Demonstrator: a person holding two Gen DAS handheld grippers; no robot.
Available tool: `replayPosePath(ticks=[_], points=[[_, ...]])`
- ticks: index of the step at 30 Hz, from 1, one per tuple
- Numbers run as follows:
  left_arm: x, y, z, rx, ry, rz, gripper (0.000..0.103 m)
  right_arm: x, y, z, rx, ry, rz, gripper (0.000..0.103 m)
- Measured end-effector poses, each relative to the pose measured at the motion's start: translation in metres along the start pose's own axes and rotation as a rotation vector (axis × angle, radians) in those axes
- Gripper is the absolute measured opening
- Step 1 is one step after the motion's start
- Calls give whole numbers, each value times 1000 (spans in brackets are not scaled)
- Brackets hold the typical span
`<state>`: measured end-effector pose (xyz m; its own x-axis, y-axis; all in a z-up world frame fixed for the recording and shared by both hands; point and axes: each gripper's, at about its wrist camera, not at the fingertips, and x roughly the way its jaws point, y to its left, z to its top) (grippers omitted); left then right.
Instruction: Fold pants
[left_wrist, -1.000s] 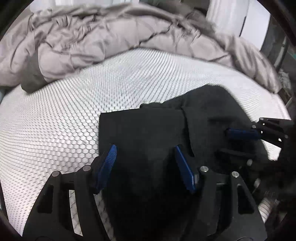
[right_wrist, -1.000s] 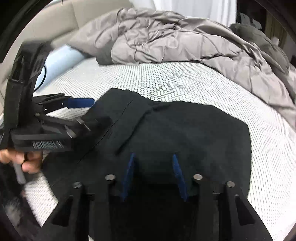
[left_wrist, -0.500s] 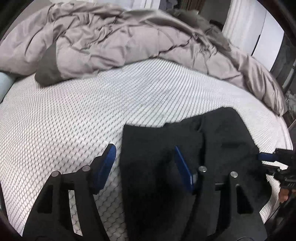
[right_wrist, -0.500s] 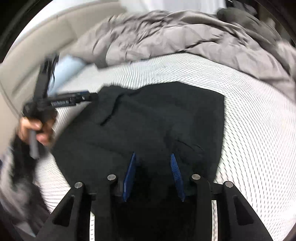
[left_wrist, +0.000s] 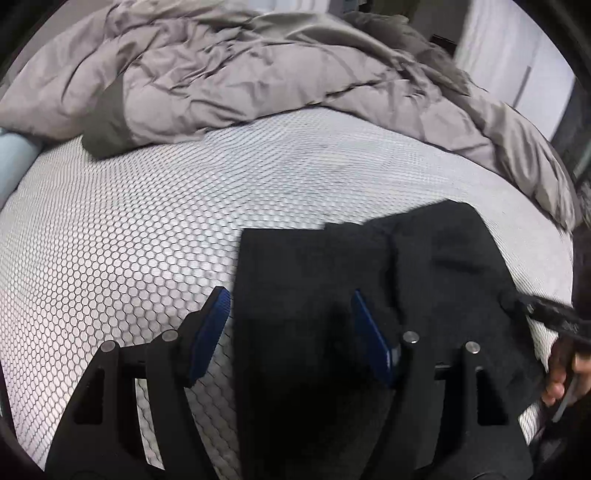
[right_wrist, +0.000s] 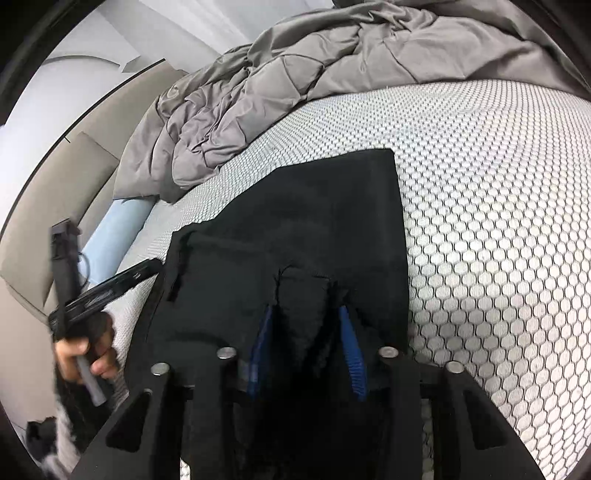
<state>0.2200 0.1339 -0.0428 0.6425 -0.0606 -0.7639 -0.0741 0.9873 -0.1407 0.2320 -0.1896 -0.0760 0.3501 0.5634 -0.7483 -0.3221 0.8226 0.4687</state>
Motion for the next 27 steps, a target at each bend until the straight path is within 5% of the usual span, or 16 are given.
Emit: replayPosePath(ticks=[3,6,9,13,17,20,27], points=[[-14,-16,-8,44,-23,-7,67,-18,18,4,-64,-53,-5,10],[-29,-31,-18,66,-35,-29,67,-31,23,0,-91,-68,-25,8],[-37,-58,-29,91,-32,-80,67,-6,11,-4,-82,3,-136,9],[-45,-110,-52,180,-24,-141,67,-27,2,-9,-33,-9,-61,28],[-36,-175,-73,336,-8,-196,67,-44,-2,-19,-10,16,74,33],[-23,-206,-98,447,18,-128,67,-34,-5,-32,4,95,150,52],[-19,-202,-108,407,35,-176,67,-12,-13,-41,59,110,250,56]])
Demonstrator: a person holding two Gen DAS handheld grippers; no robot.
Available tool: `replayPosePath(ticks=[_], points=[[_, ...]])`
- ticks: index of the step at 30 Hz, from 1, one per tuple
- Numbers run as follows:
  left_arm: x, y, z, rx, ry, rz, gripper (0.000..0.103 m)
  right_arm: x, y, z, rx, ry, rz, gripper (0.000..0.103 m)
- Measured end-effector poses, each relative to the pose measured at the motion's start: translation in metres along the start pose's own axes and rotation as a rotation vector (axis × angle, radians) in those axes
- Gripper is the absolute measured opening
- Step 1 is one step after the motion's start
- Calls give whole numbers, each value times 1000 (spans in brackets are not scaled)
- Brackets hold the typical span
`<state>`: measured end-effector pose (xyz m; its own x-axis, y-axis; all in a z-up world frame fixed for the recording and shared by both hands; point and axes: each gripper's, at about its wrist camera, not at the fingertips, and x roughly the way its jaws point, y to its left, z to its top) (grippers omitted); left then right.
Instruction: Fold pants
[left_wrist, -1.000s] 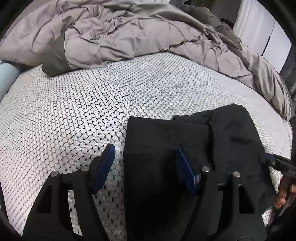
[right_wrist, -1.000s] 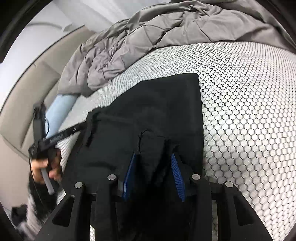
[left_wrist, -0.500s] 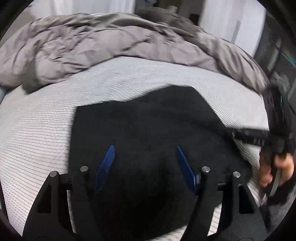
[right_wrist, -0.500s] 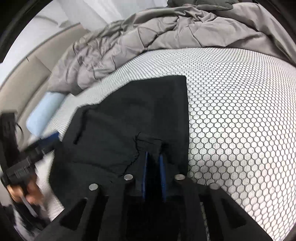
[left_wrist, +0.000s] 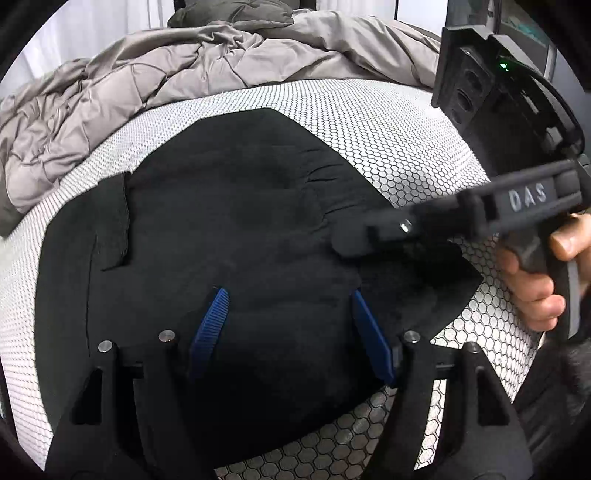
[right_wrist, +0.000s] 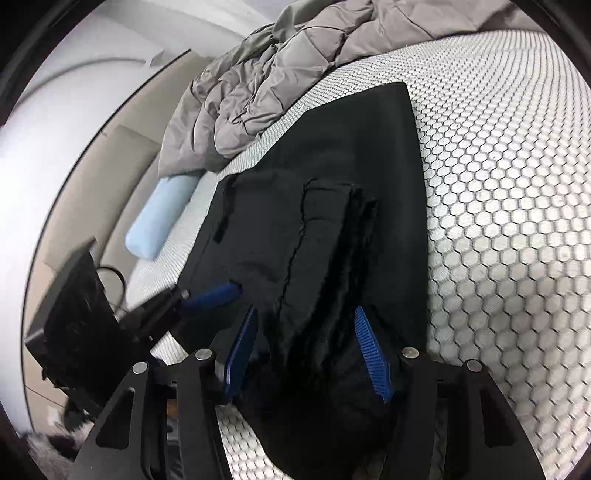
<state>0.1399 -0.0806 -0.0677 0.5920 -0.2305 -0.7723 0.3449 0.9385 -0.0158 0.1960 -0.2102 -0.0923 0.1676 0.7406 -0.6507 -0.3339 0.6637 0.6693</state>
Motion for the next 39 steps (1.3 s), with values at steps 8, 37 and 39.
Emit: replayPosePath(ticks=[8,37,39], points=[[0,10,-5,6,7,10,67,20,26,14,-96,-40,-146,27],[-58,197,-40,-401,-79,180,81,-40,-23,-2,-16,-53,-136,37],[-52,200,-43,-400,-51,197,81,-37,-19,-7,-29,-18,-124,37]])
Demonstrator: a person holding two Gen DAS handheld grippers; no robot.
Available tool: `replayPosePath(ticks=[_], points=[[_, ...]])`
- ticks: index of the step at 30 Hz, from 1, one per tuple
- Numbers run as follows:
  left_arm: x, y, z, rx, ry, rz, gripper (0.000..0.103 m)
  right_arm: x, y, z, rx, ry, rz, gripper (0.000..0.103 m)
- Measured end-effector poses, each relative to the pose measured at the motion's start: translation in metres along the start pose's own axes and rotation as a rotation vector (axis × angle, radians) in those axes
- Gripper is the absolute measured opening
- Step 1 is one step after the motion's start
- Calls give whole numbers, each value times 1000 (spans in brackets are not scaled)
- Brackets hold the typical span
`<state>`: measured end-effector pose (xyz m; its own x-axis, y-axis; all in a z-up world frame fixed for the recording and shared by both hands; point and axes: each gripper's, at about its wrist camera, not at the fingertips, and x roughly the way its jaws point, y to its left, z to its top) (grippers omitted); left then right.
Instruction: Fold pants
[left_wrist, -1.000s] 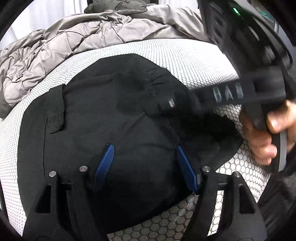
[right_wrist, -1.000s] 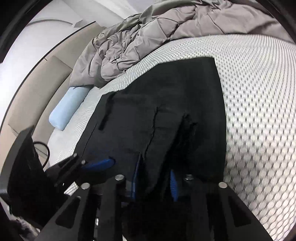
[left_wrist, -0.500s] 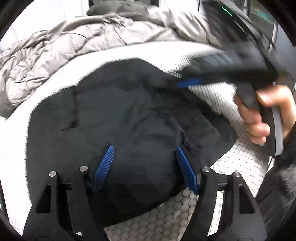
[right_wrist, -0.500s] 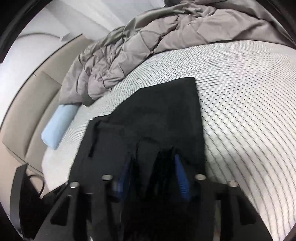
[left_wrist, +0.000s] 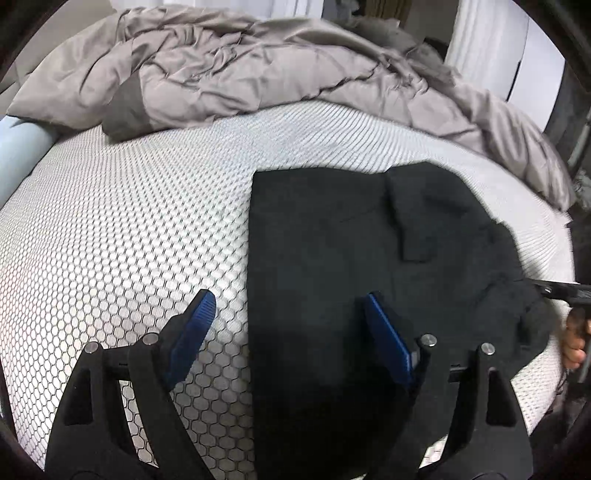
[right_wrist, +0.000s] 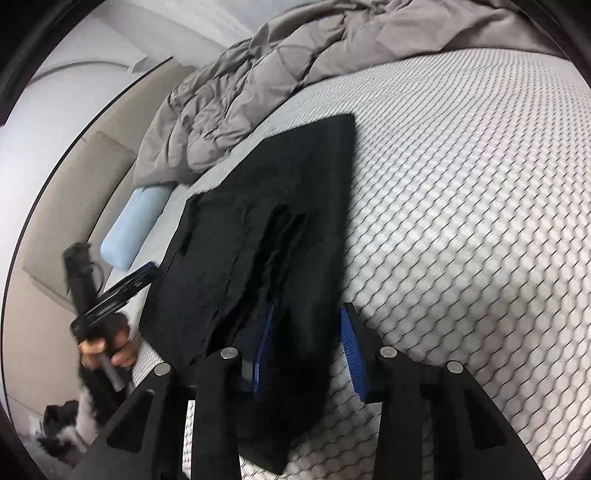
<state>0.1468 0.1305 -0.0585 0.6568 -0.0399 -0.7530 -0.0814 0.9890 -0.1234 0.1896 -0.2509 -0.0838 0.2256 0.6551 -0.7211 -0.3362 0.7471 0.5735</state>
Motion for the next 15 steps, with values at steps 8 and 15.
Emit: replayPosePath(ticks=[8,15], points=[[5,-9,-5,47,3,0,81,-10,12,-31,-96,83,-38,26],[6,2,-11,-17,76,-68,82,-14,30,-20,-130,34,-40,22]])
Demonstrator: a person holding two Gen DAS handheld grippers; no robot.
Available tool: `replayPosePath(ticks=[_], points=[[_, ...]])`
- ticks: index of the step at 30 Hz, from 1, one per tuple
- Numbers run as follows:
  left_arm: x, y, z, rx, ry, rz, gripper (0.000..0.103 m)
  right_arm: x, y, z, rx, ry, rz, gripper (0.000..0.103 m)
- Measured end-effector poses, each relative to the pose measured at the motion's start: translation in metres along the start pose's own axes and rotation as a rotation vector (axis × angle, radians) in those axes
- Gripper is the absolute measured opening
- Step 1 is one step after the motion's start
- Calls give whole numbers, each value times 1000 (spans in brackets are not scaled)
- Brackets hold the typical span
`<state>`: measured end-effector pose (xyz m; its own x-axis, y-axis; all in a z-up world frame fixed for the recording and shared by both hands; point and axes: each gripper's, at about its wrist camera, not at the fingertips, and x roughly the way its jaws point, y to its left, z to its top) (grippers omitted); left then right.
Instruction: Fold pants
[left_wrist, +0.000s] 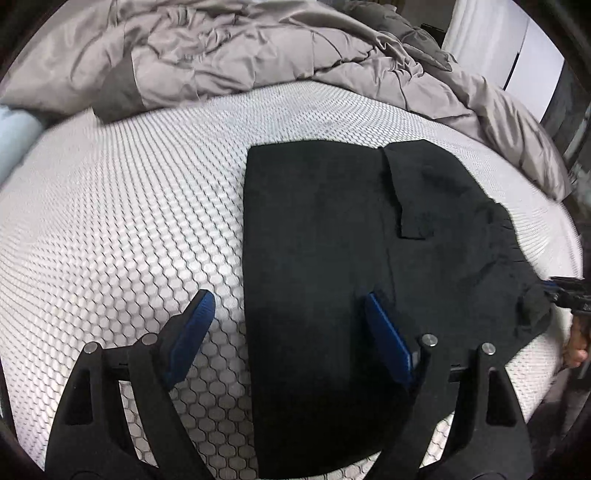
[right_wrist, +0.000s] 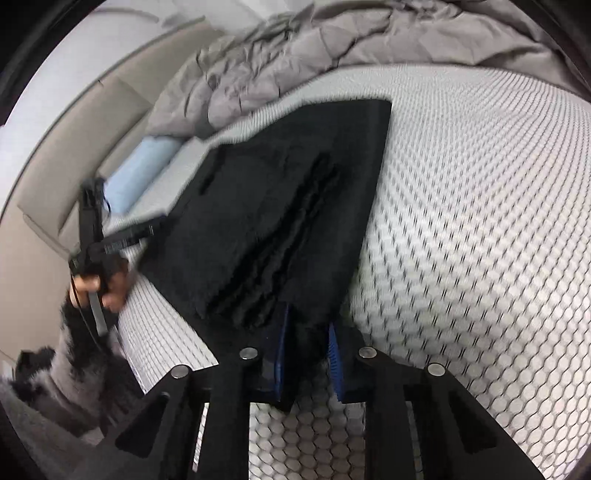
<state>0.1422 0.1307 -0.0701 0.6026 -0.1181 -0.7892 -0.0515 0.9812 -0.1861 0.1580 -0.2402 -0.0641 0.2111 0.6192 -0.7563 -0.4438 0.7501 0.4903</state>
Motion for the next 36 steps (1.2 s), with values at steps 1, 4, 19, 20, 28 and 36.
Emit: replayPosePath(ticks=[1,4,19,20,28,36], points=[[2,3,0,-18,8,-16,82,0,-1,3,18,-4,13,22],[-6,5,-1,-54,-10,12,81,3,2,9,35,-6,-50,25],[-117,-38,-61,44,-355,100,102,-50,66,-21,-108,-393,-263,103],[-123,-40,-68,51,-378,94,102,-51,73,-25,-128,-414,-267,103],[-143,-43,-101,4,-452,89,102,-55,117,-58,-211,-552,-295,103],[-133,-49,-92,16,-481,69,102,-51,124,-55,-227,-584,-303,103]])
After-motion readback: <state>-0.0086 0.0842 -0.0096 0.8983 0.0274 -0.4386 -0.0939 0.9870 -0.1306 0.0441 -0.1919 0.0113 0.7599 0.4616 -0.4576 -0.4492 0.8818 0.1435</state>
